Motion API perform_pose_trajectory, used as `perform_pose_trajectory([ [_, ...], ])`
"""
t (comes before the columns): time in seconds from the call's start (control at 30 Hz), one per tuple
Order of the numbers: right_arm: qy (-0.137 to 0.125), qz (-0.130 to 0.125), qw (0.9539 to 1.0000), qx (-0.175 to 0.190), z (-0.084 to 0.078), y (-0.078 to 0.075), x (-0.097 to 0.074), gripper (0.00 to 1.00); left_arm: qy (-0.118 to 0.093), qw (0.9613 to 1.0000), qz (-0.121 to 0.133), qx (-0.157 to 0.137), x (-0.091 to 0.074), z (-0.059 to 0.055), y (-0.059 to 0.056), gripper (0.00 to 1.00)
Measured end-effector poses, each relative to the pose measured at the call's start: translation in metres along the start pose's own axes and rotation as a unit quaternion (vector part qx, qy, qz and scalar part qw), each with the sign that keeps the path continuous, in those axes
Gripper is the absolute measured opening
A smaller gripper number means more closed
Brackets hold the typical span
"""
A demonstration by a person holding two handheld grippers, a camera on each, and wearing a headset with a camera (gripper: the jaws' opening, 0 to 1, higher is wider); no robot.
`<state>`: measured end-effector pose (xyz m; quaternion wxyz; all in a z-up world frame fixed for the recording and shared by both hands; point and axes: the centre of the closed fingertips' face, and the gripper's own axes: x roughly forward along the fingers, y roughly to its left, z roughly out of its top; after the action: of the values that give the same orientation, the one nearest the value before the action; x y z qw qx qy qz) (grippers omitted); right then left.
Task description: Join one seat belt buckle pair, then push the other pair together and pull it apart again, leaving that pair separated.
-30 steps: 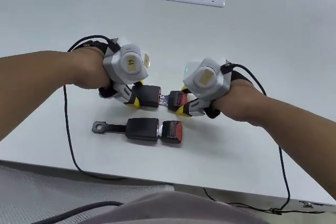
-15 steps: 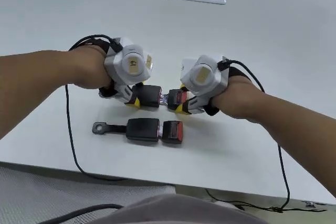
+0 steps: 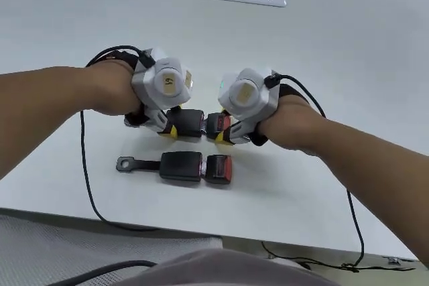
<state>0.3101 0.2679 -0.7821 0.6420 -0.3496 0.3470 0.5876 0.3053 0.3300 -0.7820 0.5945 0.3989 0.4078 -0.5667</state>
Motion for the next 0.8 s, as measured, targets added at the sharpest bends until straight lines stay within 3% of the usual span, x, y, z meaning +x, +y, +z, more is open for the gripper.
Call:
perform_pose_trajectory([
  [0.17, 0.003, -0.004, 1.0, -0.002, -0.002, -0.001, -0.001, 0.31, 0.005, 1.0, 0.001, -0.005, 0.0, -0.002, 0.002, 0.32],
  [0.33, 0.008, -0.007, 0.9999, -0.001, -0.015, -0.003, -0.008, 0.32, 0.008, 1.0, 0.0, -0.004, 0.001, -0.003, 0.003, 0.32],
  [0.4, -0.011, -0.002, 0.9998, 0.018, -0.015, 0.001, -0.01, 0.32, 0.007, 1.0, -0.001, -0.004, 0.001, -0.002, 0.002, 0.32],
  [0.53, -0.016, -0.004, 0.9998, 0.014, -0.018, -0.002, -0.011, 0.32, 0.01, 0.9999, -0.001, -0.009, 0.001, -0.001, 0.002, 0.32],
  [0.67, -0.011, -0.002, 0.9999, 0.012, -0.031, -0.002, -0.016, 0.32, 0.022, 0.9997, -0.001, -0.006, 0.001, 0.0, 0.001, 0.32],
  [0.8, -0.005, -0.006, 0.9998, 0.019, -0.043, -0.003, -0.026, 0.32, 0.02, 0.9998, -0.003, -0.005, 0.002, -0.003, 0.003, 0.32],
])
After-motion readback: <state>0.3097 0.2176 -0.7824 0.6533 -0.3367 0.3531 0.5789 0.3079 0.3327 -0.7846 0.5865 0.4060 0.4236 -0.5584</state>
